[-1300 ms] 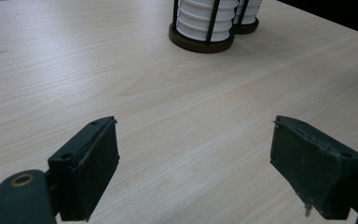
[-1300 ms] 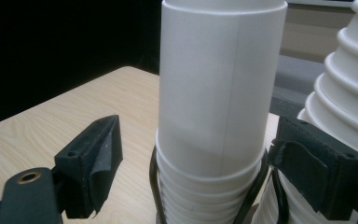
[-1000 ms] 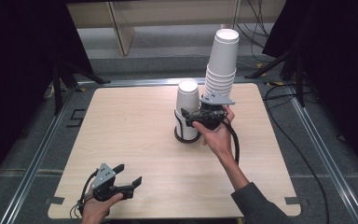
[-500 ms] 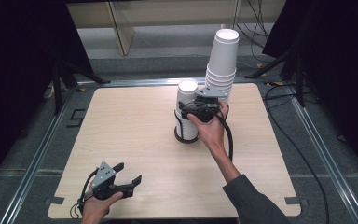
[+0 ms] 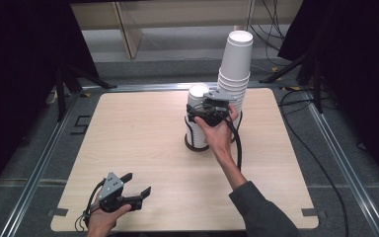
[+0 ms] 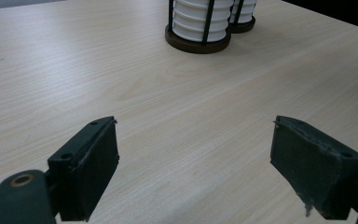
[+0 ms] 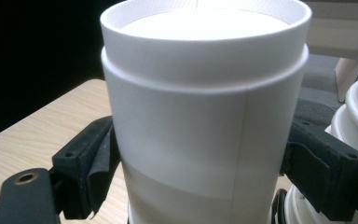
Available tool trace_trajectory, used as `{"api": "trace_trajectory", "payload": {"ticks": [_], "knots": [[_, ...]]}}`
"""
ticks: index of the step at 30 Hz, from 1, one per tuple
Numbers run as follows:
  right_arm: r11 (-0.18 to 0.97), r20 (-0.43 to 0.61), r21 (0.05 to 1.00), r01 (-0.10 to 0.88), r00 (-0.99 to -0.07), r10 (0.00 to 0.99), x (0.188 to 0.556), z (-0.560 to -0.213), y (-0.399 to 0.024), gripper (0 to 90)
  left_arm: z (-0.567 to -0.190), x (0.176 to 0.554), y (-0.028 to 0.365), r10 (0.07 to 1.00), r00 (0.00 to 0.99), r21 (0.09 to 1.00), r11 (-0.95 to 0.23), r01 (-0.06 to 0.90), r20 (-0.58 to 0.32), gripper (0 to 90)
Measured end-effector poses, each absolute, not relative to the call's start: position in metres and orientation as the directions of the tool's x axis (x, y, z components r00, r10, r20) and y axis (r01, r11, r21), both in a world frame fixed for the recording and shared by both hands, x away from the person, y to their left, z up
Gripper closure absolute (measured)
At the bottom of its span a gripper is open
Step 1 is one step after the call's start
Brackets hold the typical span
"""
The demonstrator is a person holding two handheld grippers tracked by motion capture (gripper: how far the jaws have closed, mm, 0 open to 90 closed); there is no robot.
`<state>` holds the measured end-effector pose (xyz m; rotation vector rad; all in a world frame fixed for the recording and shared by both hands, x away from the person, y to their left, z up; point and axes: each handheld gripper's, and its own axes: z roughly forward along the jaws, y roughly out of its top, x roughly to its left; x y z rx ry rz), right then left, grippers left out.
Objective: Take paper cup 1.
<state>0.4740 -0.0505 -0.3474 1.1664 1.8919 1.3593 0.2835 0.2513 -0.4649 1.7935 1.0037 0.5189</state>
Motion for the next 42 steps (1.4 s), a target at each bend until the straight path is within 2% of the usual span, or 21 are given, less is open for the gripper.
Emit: {"api": "trace_trajectory", "payload": {"ticks": [12,32,38,42], "knots": [[0.106,0.080,0.925,0.364,-0.461,0.884,0.478,-0.349,-0.046,15.9,-0.464,0.283,0.251,0.819,0.569,0.894,-0.193,0.404,-0.080,14.6],[0.105,0.084,0.929,0.355,-0.476,0.875,0.480,-0.347,-0.047,18.1,-0.465,0.283,0.251,0.821,0.564,0.897,-0.182,0.403,-0.087,14.6],[0.095,0.077,0.939,0.329,-0.474,0.877,0.476,-0.333,-0.048,18.5,-0.465,0.283,0.251,0.818,0.568,0.897,-0.186,0.402,-0.085,14.6],[0.060,0.114,0.938,0.343,-0.466,0.877,0.472,-0.321,-0.049,18.5,-0.465,0.284,0.250,0.820,0.565,0.899,-0.175,0.401,-0.092,14.6]]}}
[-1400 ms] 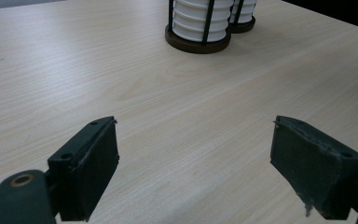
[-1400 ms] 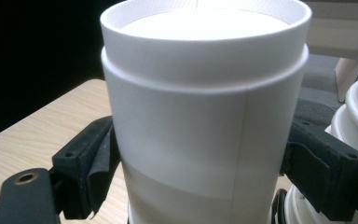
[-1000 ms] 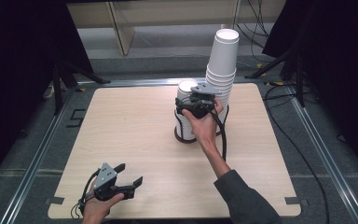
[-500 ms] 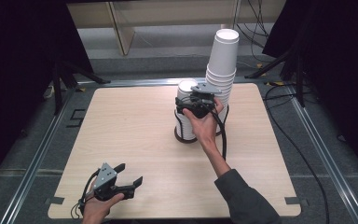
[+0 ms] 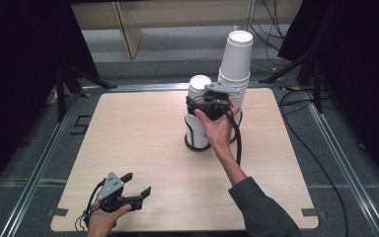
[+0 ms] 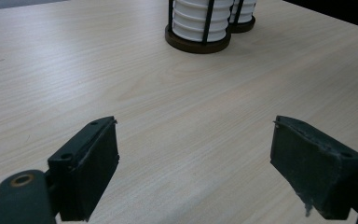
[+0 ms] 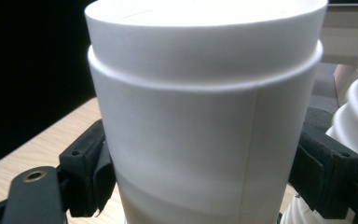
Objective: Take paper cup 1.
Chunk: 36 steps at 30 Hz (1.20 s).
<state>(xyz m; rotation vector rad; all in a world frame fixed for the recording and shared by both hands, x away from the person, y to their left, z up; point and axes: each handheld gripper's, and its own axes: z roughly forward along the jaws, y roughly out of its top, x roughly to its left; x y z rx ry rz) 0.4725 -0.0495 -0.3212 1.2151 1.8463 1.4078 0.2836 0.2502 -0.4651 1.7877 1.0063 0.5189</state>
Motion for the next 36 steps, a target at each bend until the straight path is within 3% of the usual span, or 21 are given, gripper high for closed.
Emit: {"api": "trace_trajectory", "payload": {"ticks": [21,24,29,36], "knots": [[0.043,0.079,0.977,0.209,-0.544,0.836,0.435,-0.256,-0.067,18.5,-0.467,0.292,0.245,0.803,0.589,0.908,-0.178,0.378,-0.088,14.4],[0.032,0.105,0.975,0.218,-0.585,0.804,0.424,-0.261,-0.068,18.6,-0.467,0.294,0.245,0.804,0.586,0.915,-0.155,0.372,-0.102,14.4],[0.086,0.059,0.977,0.194,-0.637,0.769,0.402,-0.279,-0.068,18.6,-0.466,0.299,0.245,0.802,0.589,0.922,-0.150,0.357,-0.098,14.4],[0.098,0.104,0.964,0.247,-0.690,0.717,0.387,-0.315,-0.063,18.5,-0.465,0.304,0.245,0.795,0.596,0.941,-0.111,0.319,-0.108,14.4]]}}
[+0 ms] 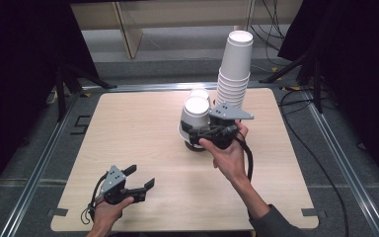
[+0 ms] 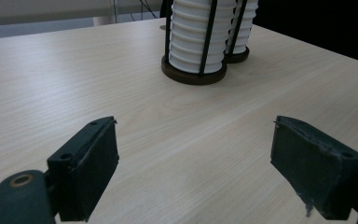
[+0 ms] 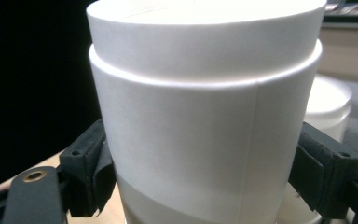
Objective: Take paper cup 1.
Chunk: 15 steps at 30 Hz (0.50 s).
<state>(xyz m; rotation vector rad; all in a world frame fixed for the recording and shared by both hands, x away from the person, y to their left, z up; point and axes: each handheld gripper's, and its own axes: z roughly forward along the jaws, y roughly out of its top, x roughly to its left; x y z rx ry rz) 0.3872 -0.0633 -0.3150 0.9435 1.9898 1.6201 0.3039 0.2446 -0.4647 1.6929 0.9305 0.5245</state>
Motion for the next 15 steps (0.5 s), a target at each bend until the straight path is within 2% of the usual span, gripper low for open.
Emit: {"api": "trace_trajectory", "payload": {"ticks": [8,11,15], "knots": [[0.121,0.143,0.945,0.302,-0.719,0.680,0.386,-0.355,-0.056,18.5,-0.463,0.308,0.236,0.775,0.626,0.945,-0.131,0.301,-0.091,14.4],[0.106,0.189,0.935,0.338,-0.729,0.658,0.385,-0.364,-0.054,18.5,-0.463,0.308,0.235,0.768,0.633,0.948,-0.121,0.295,-0.098,14.4],[0.110,0.196,0.932,0.345,-0.737,0.646,0.383,-0.369,-0.053,18.5,-0.463,0.308,0.235,0.764,0.638,0.948,-0.126,0.293,-0.096,14.4]]}}
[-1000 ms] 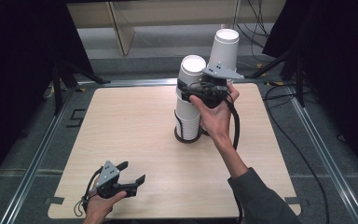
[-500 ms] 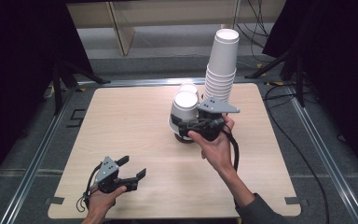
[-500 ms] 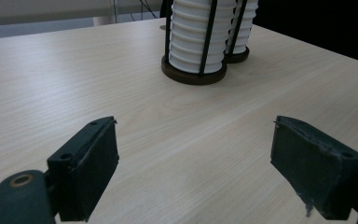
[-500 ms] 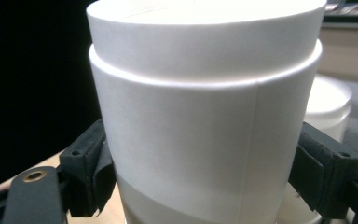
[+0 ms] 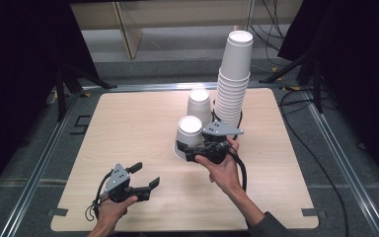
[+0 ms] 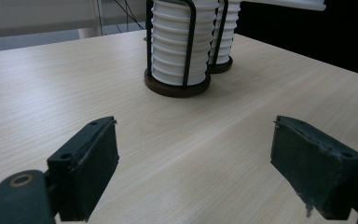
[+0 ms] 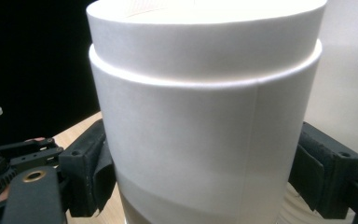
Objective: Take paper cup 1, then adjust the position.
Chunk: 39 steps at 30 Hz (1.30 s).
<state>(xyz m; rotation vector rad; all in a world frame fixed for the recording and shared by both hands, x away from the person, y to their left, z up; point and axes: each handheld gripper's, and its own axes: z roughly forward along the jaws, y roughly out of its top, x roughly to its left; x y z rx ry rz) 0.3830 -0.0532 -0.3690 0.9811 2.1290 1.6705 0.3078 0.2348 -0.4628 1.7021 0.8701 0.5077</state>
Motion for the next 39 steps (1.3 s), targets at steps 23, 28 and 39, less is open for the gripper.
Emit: {"api": "trace_trajectory", "payload": {"ticks": [23,28,39], "knots": [[0.186,0.175,0.918,0.350,-0.780,0.601,0.368,-0.398,-0.044,18.4,-0.463,0.306,0.234,0.742,0.662,0.955,-0.108,0.276,-0.108,14.4],[0.180,0.188,0.918,0.354,-0.786,0.589,0.365,-0.401,-0.041,18.4,-0.462,0.305,0.232,0.730,0.676,0.949,-0.129,0.287,-0.104,14.4],[0.192,0.187,0.920,0.340,-0.816,0.547,0.360,-0.406,-0.028,18.4,-0.460,0.302,0.226,0.686,0.717,0.959,-0.105,0.264,-0.122,14.4]]}}
